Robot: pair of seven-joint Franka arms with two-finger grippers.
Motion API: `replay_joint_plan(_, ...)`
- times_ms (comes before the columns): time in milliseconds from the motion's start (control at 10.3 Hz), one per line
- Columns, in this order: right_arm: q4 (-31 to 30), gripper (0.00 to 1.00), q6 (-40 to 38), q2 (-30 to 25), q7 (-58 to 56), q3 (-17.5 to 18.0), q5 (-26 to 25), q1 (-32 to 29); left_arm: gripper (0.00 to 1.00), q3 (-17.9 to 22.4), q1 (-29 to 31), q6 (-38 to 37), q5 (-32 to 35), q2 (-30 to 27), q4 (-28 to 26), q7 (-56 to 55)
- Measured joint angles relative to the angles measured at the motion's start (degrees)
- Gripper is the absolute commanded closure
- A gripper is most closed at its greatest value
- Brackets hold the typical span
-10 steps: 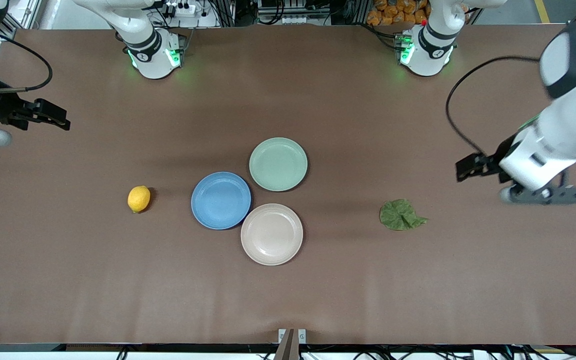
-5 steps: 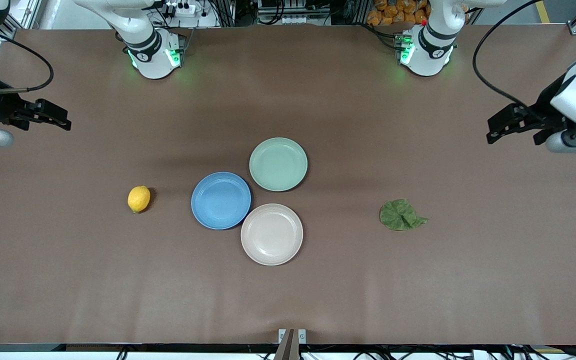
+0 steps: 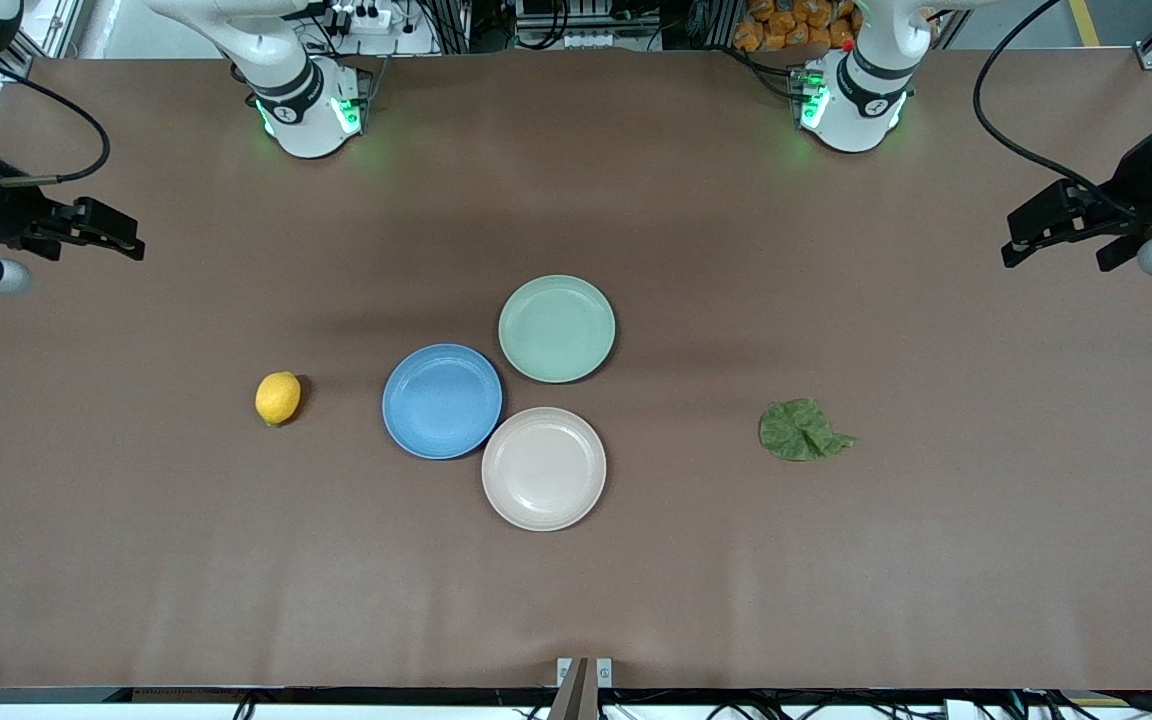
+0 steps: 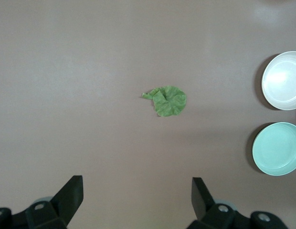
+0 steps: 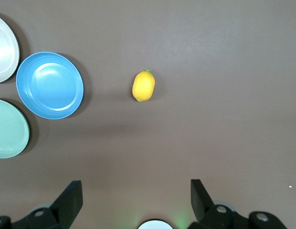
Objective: Pick lemon and lettuce from blue and beige plates
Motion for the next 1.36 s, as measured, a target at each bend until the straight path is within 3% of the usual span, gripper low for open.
replay_joint_plan(973,0.0,0.00,0.0,0.0,0.0,-0.3,0.0,0.1,0.00,0.7,0.6,-0.1,0.0,0.0,-1.1,0.1)
replay_joint_plan(1363,-0.1,0.00,0.0,0.0,0.0,-0.4,0.0,0.1,0.00,0.7,0.7,2.4,3.0,1.1,-3.8,0.3)
